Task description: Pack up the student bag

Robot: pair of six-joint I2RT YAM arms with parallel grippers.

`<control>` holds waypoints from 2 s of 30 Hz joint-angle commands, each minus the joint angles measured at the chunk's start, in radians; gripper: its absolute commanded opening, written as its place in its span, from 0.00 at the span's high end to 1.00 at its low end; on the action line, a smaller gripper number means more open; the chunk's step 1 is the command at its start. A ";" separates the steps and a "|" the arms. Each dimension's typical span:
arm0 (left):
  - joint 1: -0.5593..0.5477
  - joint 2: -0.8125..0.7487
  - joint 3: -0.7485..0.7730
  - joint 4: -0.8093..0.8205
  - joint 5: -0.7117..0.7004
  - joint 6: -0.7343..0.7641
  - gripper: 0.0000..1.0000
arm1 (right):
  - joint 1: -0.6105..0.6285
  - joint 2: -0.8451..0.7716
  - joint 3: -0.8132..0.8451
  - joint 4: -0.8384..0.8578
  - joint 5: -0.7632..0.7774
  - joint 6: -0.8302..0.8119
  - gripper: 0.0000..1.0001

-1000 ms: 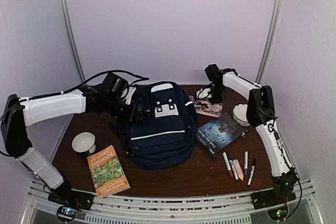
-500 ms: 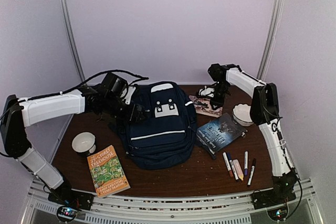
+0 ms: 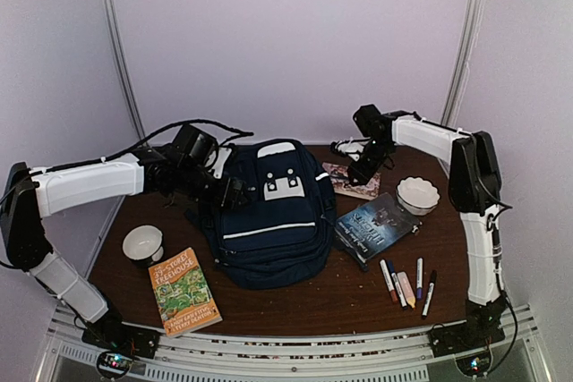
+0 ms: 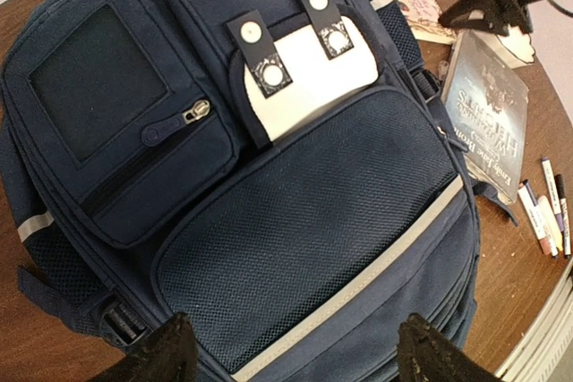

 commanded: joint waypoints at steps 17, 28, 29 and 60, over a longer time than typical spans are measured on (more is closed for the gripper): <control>-0.007 -0.024 -0.019 0.030 -0.020 -0.013 0.21 | 0.064 0.112 0.067 -0.007 0.209 -0.344 0.60; -0.007 -0.004 -0.009 0.030 -0.015 -0.007 0.21 | 0.067 0.155 0.083 -0.070 0.219 -0.394 0.61; -0.006 -0.004 -0.008 0.030 -0.016 -0.006 0.21 | 0.069 0.158 0.083 -0.064 0.233 -0.395 0.61; -0.007 0.012 -0.003 0.025 -0.014 0.011 0.20 | 0.044 0.118 0.109 0.075 0.274 -0.358 0.87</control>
